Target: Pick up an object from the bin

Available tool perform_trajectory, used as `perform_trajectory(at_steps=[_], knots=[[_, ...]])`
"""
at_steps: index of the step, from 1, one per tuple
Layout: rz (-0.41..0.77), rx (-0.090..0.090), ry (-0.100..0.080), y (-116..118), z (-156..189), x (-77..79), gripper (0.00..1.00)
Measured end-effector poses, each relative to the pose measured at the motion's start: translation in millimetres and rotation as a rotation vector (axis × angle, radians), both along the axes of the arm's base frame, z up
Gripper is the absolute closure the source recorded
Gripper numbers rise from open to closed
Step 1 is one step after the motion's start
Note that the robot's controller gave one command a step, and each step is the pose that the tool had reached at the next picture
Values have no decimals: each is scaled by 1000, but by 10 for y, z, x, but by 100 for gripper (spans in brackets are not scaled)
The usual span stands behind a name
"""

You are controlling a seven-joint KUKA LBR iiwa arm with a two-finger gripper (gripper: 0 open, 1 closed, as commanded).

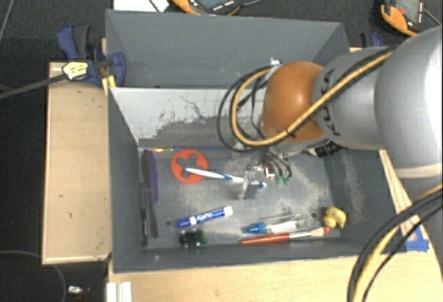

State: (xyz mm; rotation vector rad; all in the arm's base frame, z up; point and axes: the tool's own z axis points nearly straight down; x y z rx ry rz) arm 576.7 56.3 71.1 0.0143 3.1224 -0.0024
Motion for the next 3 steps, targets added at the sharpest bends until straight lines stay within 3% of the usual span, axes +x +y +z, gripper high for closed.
perform_trajectory(at_steps=[1, 3], knots=[[83, 5, 8, -23, -2, 72, 100], [83, 5, 8, -22, 1, 73, 100]])
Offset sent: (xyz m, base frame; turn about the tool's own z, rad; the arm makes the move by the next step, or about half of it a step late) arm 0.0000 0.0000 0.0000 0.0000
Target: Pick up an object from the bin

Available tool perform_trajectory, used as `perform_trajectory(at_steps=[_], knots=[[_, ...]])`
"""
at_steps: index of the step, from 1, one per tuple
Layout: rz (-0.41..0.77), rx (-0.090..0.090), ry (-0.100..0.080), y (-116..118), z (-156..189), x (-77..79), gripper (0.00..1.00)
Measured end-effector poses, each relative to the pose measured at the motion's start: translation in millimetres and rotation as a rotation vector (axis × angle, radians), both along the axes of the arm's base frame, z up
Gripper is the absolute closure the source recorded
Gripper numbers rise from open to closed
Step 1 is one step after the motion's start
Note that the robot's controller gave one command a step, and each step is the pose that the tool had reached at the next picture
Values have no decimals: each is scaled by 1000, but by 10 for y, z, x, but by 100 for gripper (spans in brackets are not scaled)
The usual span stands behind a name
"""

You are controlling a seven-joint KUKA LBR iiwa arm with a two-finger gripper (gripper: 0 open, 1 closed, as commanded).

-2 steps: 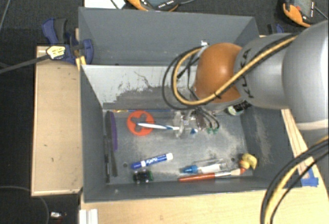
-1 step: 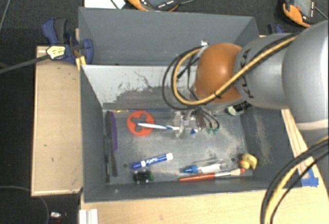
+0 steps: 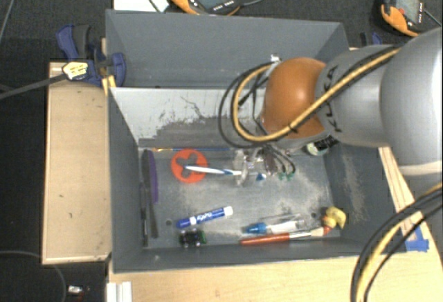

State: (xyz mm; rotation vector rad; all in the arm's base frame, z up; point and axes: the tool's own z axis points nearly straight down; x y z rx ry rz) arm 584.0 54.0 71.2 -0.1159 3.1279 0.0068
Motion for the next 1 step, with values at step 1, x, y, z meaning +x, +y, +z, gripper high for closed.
perform_trajectory(at_steps=[1], knots=[[0, 0, -2, 0, 17, 4, 100]])
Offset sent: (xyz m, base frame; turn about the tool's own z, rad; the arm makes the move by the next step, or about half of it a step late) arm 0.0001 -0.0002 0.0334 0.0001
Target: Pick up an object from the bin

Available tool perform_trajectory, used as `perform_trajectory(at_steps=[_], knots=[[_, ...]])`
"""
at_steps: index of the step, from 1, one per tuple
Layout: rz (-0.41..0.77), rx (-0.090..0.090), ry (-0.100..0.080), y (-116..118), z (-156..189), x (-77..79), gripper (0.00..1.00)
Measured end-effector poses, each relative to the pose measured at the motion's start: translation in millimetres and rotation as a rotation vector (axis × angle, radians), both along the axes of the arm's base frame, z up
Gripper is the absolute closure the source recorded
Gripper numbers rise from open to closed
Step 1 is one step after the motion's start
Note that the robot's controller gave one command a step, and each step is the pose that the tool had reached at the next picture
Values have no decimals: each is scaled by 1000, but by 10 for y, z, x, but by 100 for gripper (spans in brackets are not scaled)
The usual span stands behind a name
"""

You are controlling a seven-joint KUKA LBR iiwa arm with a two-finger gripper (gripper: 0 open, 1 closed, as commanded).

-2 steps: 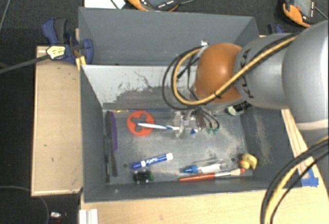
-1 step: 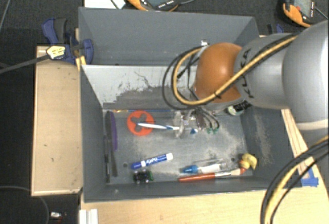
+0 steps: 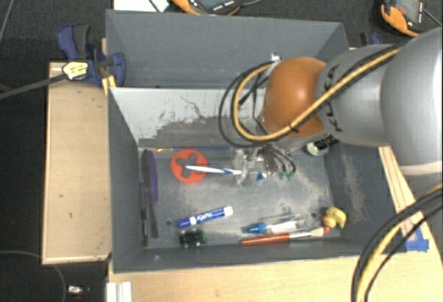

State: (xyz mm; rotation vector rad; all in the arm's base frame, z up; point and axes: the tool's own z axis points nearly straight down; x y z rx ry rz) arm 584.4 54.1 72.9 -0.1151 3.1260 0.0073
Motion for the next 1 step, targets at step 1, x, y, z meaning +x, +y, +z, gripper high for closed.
perform_trajectory(at_steps=[1], knots=[[0, 0, -1, -1, 205, -4, 100]])
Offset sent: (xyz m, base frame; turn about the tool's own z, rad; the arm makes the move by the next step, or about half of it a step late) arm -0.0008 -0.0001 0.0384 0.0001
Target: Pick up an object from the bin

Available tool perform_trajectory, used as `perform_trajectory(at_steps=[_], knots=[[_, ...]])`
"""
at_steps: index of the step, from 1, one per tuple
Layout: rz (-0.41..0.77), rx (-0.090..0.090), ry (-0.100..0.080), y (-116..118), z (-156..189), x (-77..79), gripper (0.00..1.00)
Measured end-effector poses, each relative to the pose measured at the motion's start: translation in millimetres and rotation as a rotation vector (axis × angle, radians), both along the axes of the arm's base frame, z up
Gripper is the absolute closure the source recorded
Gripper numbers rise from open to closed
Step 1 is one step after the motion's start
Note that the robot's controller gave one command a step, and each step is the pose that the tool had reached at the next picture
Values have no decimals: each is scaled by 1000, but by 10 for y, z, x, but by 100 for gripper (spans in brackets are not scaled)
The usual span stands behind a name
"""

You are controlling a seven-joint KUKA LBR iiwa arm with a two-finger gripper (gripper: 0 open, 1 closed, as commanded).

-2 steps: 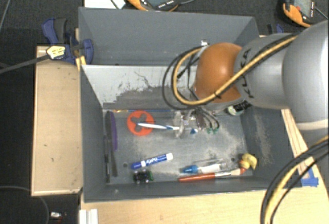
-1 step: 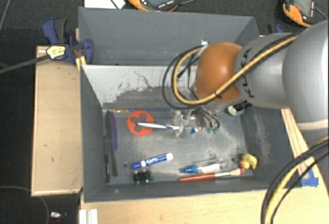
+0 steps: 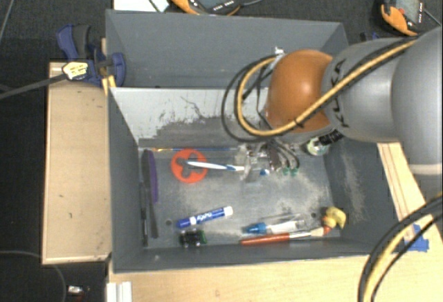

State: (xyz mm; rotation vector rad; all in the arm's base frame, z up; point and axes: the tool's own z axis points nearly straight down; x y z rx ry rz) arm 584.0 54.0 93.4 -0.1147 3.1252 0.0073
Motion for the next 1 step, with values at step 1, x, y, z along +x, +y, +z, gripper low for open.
perform_trajectory(at_steps=[1], knots=[[0, 0, -4, 0, 119, 8, 100]])
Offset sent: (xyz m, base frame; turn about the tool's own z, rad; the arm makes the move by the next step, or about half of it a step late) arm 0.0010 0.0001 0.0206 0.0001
